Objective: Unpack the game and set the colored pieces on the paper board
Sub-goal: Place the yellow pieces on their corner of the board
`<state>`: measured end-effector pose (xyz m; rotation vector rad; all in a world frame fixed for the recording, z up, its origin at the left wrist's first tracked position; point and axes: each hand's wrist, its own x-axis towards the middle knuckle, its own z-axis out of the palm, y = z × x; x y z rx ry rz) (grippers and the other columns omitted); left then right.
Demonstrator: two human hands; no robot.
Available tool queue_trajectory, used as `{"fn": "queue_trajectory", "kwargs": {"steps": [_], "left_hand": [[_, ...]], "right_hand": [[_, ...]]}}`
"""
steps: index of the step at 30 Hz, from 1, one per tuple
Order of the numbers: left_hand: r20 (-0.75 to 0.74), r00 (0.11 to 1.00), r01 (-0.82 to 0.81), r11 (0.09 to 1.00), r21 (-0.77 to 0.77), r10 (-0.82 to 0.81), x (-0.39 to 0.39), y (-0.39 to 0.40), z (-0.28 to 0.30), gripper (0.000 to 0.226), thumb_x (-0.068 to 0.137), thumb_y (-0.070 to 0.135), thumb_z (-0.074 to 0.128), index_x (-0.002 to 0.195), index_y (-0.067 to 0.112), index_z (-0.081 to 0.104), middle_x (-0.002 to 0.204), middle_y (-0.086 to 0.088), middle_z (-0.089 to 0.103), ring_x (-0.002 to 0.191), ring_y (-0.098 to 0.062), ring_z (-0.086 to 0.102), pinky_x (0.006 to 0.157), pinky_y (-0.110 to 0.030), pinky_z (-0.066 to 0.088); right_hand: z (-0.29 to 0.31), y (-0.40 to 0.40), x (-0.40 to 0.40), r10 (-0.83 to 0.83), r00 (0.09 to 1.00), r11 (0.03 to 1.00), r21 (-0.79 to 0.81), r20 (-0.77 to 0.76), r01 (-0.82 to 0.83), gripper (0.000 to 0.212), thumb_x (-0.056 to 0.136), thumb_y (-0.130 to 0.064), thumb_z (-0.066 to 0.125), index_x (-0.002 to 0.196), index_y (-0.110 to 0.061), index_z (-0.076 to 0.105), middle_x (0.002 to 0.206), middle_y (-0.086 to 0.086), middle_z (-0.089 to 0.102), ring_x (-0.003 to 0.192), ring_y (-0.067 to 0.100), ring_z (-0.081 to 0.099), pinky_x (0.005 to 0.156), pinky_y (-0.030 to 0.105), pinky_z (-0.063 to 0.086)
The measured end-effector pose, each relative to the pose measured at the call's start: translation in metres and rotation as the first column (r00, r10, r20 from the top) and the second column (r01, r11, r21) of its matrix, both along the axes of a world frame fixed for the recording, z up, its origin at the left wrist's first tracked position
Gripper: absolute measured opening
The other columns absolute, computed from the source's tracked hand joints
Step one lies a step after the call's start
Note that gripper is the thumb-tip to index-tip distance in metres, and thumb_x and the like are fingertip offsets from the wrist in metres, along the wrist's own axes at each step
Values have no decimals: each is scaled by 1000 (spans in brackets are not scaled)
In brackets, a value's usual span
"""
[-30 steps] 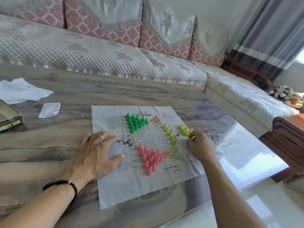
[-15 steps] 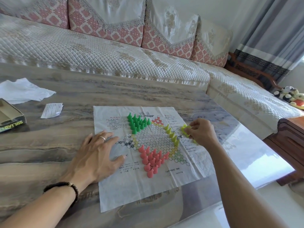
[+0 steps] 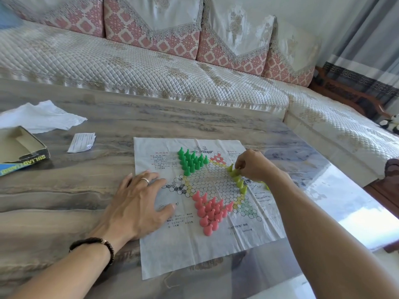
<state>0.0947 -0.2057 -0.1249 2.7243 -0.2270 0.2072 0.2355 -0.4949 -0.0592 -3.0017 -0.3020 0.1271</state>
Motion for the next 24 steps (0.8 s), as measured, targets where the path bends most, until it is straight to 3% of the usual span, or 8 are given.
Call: {"fn": "queue_trajectory", "kwargs": {"steps": [8,12,14,18,22,24], "left_hand": [[12,1000,7,1000,-6,-7,0,0,0,81,73,72,30,140,30,41,149,6,36,142,-11,22,118,-39,12],[15,1000,7,1000,-10,-7,0,0,-1,81,73,73,30,140,30,42,149,6,36,142,-11,21,118,-39,12],[19,1000,5,1000,-3,-5,0,0,-1,81,72,73,29,139,30,42,149,6,37,142,-11,21,118,-39,13],[18,1000,8,1000,-14,-8,1,0,-1,80,72,72,30,139,30,42,149,6,36,142,-11,21,118,-38,11],[12,1000,9,1000,-5,-8,0,0,0,80,73,71,29,140,30,40,150,6,34,143,-10,19,118,-38,10],[9,1000,8,1000,-3,-8,0,0,1,81,72,72,28,140,30,40,150,6,34,143,-10,19,118,-38,10]], "right_hand": [[-6,-5,3,-31,1000,999,-10,-1,31,22,81,0,62,93,-17,67,89,2,67,77,10,61,75,29,58],[1,-13,-2,-86,996,989,120,18,83,33,82,1,62,113,-9,62,80,-3,63,68,7,60,57,17,46],[7,-23,-2,-149,984,978,164,98,131,30,83,3,56,108,-8,66,80,-3,63,65,6,57,54,16,43],[7,-48,-4,-225,959,971,126,170,205,30,80,-1,51,77,-25,68,86,0,71,70,13,63,67,36,58],[0,-58,-8,-172,981,984,65,88,167,8,82,-14,67,85,-17,74,71,-4,66,61,7,56,58,25,47],[-4,-57,-10,-170,981,984,69,93,163,10,83,-26,70,83,-17,74,67,-6,63,59,6,53,56,24,44]]}}
